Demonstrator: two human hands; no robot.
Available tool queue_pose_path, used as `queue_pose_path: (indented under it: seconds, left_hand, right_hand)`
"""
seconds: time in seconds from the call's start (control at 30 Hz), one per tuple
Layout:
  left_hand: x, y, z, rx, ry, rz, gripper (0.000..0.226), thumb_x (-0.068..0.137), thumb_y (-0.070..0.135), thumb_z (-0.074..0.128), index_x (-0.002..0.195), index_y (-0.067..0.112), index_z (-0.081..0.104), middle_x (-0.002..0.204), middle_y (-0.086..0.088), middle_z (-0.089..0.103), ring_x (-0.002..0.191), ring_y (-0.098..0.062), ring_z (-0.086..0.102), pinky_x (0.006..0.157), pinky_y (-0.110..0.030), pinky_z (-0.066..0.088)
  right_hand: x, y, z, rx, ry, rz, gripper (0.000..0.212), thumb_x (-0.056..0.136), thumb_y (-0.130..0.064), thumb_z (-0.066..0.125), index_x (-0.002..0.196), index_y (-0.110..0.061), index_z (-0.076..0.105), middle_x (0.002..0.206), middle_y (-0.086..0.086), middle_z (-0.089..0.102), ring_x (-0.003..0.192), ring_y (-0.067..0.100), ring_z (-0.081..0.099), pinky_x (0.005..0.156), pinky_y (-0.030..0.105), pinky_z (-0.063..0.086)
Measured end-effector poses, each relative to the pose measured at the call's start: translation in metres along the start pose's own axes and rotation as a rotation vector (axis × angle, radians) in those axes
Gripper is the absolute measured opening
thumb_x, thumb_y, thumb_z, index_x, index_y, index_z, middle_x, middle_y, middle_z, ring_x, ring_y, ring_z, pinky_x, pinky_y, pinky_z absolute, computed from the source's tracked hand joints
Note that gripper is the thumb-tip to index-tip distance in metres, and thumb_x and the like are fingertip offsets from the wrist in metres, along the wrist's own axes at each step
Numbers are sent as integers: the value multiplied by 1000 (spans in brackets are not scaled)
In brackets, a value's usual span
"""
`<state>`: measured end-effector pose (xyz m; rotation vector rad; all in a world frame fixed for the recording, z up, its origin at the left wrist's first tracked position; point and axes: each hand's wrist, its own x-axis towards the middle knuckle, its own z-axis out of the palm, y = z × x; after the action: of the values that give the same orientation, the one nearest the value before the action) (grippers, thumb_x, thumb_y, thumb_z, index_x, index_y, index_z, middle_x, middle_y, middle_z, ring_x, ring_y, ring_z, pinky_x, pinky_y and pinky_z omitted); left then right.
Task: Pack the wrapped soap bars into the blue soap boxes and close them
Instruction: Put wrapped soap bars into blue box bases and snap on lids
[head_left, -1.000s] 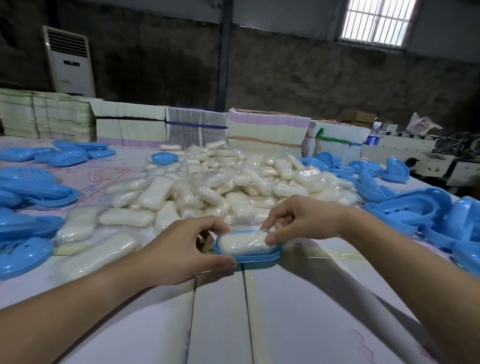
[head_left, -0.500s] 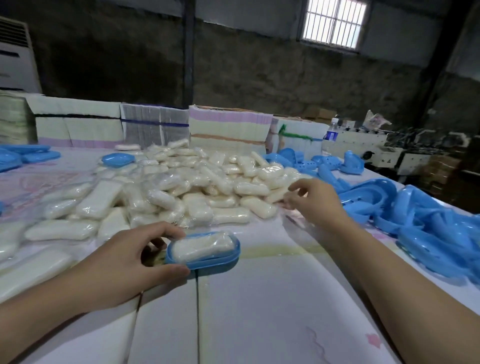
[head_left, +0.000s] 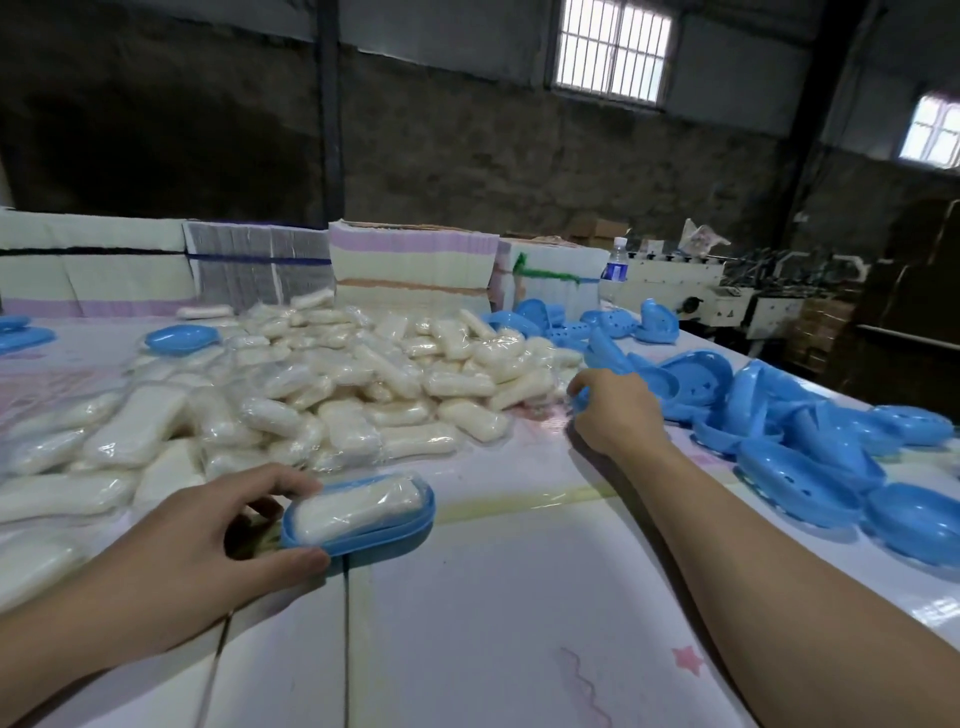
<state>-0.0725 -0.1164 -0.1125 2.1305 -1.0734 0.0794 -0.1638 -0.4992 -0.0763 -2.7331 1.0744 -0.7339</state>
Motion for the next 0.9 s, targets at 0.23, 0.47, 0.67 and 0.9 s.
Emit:
queue_pose_path:
  seconds: [0.23,0.47,0.67,0.9]
  left_hand:
    - [-1,1,1,-8,11,-1,72,47,79,70,115,57,60,90,24,70,69,0,66,61,-8,45]
    - [-1,-2,1,1,-4,-13,76,47,83,69,118,56,60,91,23,70,70,-3,66,64,-12,47]
    - [-1,0,3,-22,3,-9,72,48,80,69,116,57,60,93,26,69,73,1,66,62,-6,44]
    - [1,4,5,-58,-25,-7,65,49,74,70,110,55,61,85,13,70,66,-9,63,70,-23,50]
  right_hand:
    - [-3,-16,-10,403,125,4,45,83,-3,58,116,-33,63,99,-5,64,89,17,56,69,32,47]
    - [-13,-28,-29,1358,51,206,39,82,3,67,100,-32,66,100,1,60,86,15,60,69,32,53]
    - [-32,-50,-42,1618,-136,53,52,87,8,62,114,-36,61,104,9,68,89,23,64,61,30,49]
    - [-66,-84,-37,1855,-917,-192,61,83,16,53,130,-23,57,111,18,51,87,24,57,70,40,58]
